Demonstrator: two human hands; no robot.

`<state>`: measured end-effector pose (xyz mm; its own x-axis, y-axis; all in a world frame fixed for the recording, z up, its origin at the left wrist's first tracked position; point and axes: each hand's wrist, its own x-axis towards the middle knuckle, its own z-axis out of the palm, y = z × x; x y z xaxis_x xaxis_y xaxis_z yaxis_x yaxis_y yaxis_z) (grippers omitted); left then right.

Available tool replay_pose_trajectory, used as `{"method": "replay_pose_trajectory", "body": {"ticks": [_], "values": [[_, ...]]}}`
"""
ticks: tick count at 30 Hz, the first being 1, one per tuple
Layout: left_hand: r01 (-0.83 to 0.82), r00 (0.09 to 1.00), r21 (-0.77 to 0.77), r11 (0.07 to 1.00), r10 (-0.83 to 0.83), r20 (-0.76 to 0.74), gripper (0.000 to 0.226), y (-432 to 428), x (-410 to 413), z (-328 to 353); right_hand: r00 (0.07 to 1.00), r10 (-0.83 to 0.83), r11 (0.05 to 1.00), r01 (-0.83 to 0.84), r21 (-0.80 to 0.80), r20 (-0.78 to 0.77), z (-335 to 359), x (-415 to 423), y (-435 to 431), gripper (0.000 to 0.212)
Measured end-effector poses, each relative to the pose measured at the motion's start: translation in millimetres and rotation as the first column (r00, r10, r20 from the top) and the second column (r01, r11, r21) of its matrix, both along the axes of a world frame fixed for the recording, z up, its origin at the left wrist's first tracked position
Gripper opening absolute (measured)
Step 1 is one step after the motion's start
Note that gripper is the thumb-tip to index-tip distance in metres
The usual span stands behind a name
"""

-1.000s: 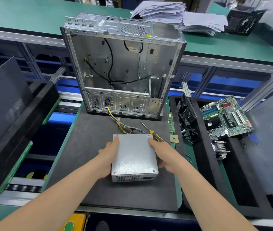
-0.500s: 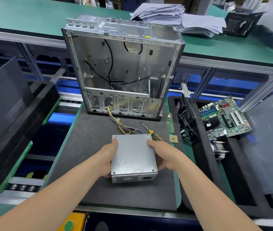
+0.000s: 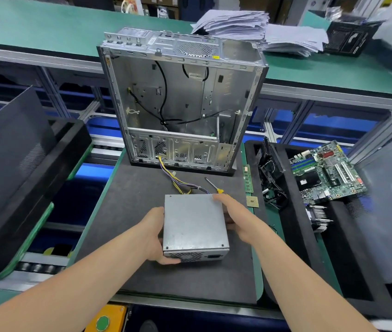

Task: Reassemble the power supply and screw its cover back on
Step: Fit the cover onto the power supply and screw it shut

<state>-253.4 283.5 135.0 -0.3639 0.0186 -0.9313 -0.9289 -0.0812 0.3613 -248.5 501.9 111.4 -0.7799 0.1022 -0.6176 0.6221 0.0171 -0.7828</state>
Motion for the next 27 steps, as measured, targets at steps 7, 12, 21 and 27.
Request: {"method": "replay_pose_trajectory", "body": {"ticks": [7, 12, 21, 27], "values": [[0.052, 0.986, -0.107, 0.993, -0.068, -0.149, 0.043, 5.7, 4.6, 8.3, 0.994, -0.101, 0.993, 0.103, 0.051, -0.048, 3.1, -3.7, -5.4, 0.051], [0.065, 0.941, -0.268, 0.961, -0.148, -0.305, 0.071, -7.8, -15.1, 15.3, 0.984, -0.147, 0.988, 0.142, -0.059, -0.103, 6.7, -3.5, -14.8, 0.052], [0.060, 0.574, -0.760, 0.647, -0.645, -0.504, 0.033, -17.8, -39.1, 36.0, 0.955, -0.291, 0.876, 0.245, -0.415, -0.052, -18.3, 1.0, -35.4, 0.018], [0.055, 0.526, -0.830, 0.554, -0.723, -0.448, 0.048, -11.3, -36.9, 29.0, 0.969, -0.243, 0.894, 0.202, -0.401, -0.053, -27.7, 0.0, -17.1, 0.025]]}}
